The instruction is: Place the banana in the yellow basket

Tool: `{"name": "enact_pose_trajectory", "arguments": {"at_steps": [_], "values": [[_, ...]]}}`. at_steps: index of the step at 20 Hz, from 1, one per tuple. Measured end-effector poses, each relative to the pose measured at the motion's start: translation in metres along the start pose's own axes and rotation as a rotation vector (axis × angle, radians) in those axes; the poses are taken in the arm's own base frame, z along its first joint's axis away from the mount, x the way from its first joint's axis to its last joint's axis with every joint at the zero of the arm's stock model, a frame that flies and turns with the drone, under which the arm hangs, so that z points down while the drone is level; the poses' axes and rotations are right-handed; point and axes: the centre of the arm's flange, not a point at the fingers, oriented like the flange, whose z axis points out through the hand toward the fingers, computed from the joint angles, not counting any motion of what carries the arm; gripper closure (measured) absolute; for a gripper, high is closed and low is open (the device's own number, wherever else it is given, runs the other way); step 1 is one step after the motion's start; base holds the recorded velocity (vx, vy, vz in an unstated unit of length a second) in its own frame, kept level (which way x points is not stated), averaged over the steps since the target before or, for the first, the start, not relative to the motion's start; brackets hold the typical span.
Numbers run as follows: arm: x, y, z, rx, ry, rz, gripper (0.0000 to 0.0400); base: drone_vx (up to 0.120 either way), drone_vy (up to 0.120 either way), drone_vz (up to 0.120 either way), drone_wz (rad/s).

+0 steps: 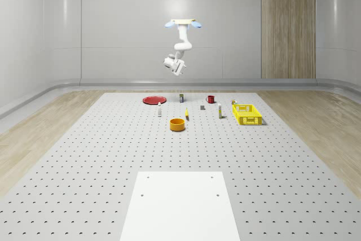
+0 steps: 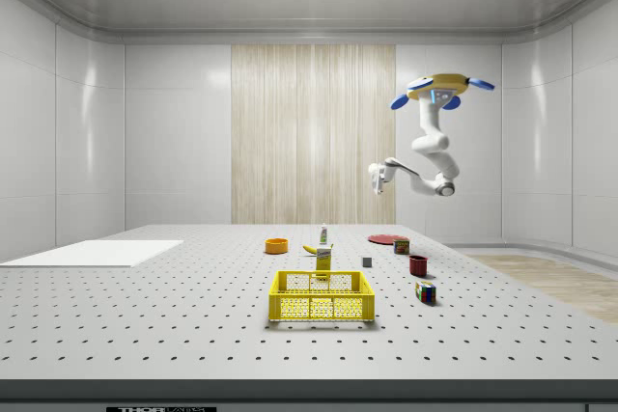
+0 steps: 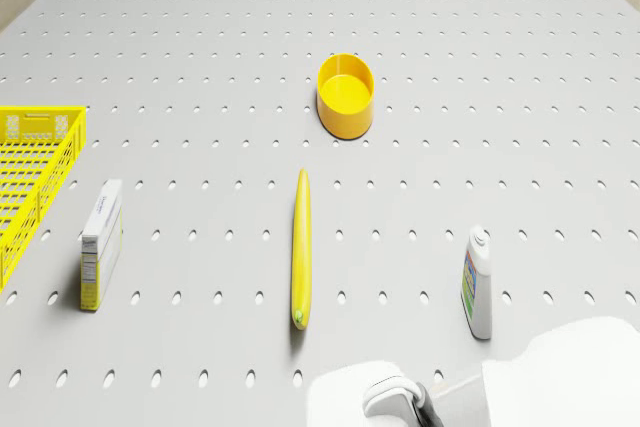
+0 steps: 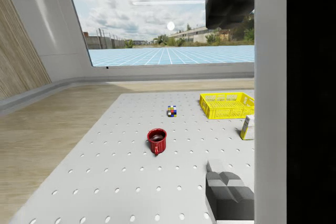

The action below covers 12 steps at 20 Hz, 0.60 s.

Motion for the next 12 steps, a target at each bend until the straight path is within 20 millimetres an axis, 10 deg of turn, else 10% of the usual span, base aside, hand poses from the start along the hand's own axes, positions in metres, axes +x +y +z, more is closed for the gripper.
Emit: {"name": "enact_pose_trajectory", "arguments": {"at_steps": [5,12], "values": [[-0.035,-0.035,0.013,-0.369,0.370,-0.013,0.0000,0.120,0.000,-0.120,0.000],[-0.051,-0.050,0.030,-0.566,0.575,-0.021,0.0000,0.006,0.000,-0.120,0.000]]}}
